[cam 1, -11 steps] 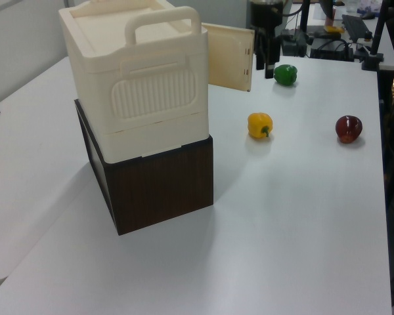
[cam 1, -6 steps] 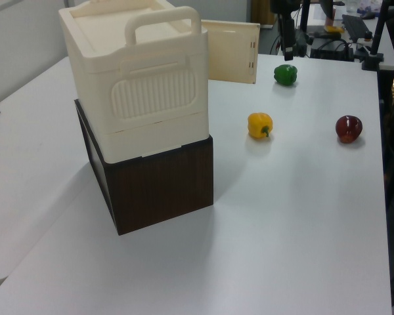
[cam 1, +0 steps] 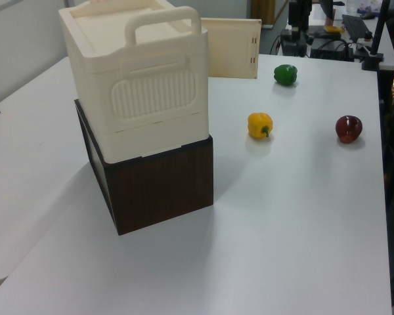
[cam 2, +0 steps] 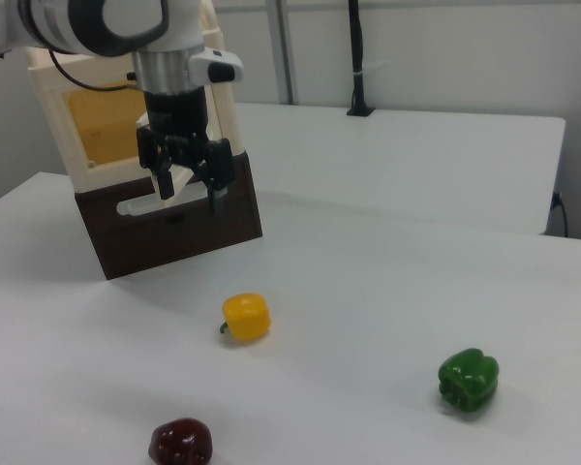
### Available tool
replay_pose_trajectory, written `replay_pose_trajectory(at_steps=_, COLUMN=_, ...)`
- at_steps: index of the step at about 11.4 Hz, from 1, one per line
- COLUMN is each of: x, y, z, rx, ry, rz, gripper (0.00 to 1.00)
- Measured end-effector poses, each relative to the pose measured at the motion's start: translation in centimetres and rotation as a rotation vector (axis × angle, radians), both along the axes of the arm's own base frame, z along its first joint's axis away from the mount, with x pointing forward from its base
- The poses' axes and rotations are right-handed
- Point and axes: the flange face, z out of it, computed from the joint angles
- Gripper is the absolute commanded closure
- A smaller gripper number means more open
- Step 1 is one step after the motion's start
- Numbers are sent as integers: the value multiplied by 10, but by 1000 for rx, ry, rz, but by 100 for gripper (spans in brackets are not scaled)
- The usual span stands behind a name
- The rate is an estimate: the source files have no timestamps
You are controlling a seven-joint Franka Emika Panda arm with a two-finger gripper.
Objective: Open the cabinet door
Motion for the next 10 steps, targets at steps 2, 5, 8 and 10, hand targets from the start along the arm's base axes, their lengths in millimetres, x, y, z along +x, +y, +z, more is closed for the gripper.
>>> replay_pose_trajectory(at_steps=2, x=-3, y=0, z=6, rx=-12, ry=-9, rz=-39, gripper=0)
replay_pose_trajectory(at_steps=5, x=-3, y=-2, z=5, rx=-29, ry=-5, rz=-51, gripper=0)
replay_pose_trajectory(at_steps=8, x=-4, y=-3, z=5, rx=-31, ry=-5, rz=-59, gripper=0)
replay_pose_trajectory(at_steps=10, x=-4, y=-6, z=6, rx=-32, ry=-6, rz=-67, gripper=0)
